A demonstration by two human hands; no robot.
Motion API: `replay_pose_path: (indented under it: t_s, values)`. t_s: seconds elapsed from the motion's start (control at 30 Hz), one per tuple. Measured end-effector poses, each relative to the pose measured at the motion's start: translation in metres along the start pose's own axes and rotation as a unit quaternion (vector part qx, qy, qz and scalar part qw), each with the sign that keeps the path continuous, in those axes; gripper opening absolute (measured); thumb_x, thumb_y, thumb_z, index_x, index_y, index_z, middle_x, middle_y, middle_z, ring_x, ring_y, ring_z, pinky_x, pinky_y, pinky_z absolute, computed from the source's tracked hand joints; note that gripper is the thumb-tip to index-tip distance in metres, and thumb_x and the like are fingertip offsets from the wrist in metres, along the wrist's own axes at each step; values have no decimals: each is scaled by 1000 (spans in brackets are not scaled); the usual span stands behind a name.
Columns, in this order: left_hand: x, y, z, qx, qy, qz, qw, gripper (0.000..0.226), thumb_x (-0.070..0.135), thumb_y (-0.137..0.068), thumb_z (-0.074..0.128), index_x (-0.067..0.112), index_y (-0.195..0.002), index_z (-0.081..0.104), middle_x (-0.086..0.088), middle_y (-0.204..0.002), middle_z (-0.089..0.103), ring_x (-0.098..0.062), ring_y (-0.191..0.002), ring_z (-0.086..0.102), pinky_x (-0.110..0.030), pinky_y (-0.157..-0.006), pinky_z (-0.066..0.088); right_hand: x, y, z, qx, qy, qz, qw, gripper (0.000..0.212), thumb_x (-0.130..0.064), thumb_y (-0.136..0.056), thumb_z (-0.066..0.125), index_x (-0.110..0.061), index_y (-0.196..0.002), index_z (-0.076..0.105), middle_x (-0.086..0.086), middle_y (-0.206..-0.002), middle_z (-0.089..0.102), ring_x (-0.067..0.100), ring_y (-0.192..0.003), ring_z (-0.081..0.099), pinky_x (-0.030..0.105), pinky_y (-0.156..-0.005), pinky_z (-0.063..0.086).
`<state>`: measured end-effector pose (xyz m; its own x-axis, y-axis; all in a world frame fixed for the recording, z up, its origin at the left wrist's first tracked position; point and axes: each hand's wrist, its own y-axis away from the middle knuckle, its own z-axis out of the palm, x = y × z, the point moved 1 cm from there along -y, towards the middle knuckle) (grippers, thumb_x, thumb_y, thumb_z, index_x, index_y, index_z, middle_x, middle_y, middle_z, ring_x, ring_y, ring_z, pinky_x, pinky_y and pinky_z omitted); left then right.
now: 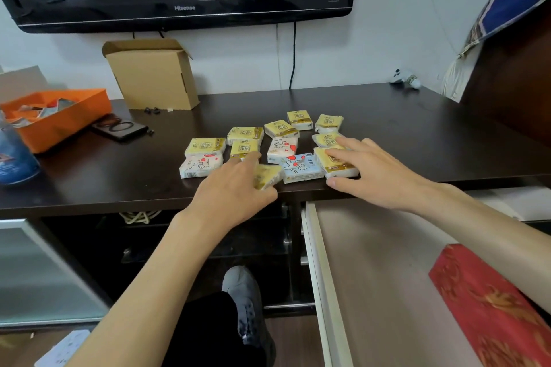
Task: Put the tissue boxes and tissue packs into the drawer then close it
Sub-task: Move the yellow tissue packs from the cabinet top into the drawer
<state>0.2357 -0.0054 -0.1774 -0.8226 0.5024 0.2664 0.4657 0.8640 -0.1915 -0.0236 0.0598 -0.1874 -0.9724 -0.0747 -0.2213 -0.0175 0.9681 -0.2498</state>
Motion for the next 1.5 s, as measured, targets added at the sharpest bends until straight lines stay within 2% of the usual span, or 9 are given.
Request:
replay_pose_path:
  t_s: [0.13, 0.23, 0.37, 0.57, 0.73, 0.9, 1.07, 1.2, 1.5]
  values:
    - [10, 4, -10, 32, 119, 20, 992, 65, 56, -78, 43, 39, -140, 37, 0, -130, 55, -22, -107, 51, -39, -79, 40, 0, 0, -5, 29, -41, 4, 999, 56, -57, -81, 71, -36, -131, 59, -13, -141, 46, 17, -118, 55, 41, -94, 50]
    - [24, 6, -10, 16, 151, 28, 988, 54, 55, -79, 45, 44, -131, 42, 6, -116, 52, -20, -101, 48, -38, -79, 35, -1, -1, -12, 23, -80, 19, 996, 51, -57, -71, 80, -35, -112, 58, -13, -122, 44, 13, -95, 55, 36, -79, 47]
    - [45, 13, -6, -8, 192, 38, 981, 49, 57, -75, 45, 42, -121, 44, 4, -111, 53, -23, -101, 53, -36, -75, 36, 3, 11, -28, 46, -121, 19, 991, 57, -60, -63, 83, -35, -106, 55, -12, -111, 47, 11, -89, 56, 33, -75, 47]
    - [100, 32, 47, -61, 99, 109, 987, 45, 64, -76, 46, 28, -104, 44, 6, -100, 46, -25, -87, 52, -36, -70, 37, 38, 91, -41, 35, -93, 35, 994, 54, -66, -58, 81, -43, -98, 53, -17, -108, 49, 8, -91, 59, 29, -73, 50]
    - [138, 34, 102, -56, -121, 236, 963, 56, 59, -85, 51, 12, -113, 57, -8, -109, 52, -34, -100, 59, -35, -67, 34, 59, 131, -15, -70, -26, 80, 994, 55, -71, -59, 76, -43, -98, 49, -21, -104, 41, 1, -88, 52, 25, -67, 39]
    - [160, 24, 127, -93, -257, 286, 918, 63, 67, -86, 47, 14, -117, 62, -11, -115, 61, -28, -100, 61, -34, -59, 27, 61, 123, 8, -134, 11, 113, 984, 53, -65, -65, 78, -40, -101, 50, -12, -105, 42, 14, -89, 52, 33, -70, 37]
    - [157, 13, 128, -119, -265, 272, 917, 82, 88, -77, 32, 19, -109, 64, -5, -111, 67, -25, -100, 64, -32, -63, 30, 64, 116, 14, -178, 52, 131, 974, 68, -84, -63, 67, -39, -113, 58, -13, -112, 52, 15, -98, 53, 36, -69, 36]
    - [137, 7, 119, -158, -220, 259, 927, 95, 96, -61, 39, 24, -119, 58, 0, -114, 63, -23, -105, 60, -33, -69, 32, 65, 120, 13, -163, 50, 122, 978, 62, -76, -68, 71, -41, -118, 61, -17, -115, 53, 13, -102, 54, 35, -69, 34]
    - [117, -2, 115, -208, -159, 298, 918, 68, 66, -69, 68, 30, -123, 52, 7, -106, 55, -20, -103, 56, -34, -71, 40, 60, 115, 17, -210, 79, 126, 966, 62, -56, -69, 82, -42, -125, 61, -15, -120, 52, 15, -110, 55, 36, -74, 38]
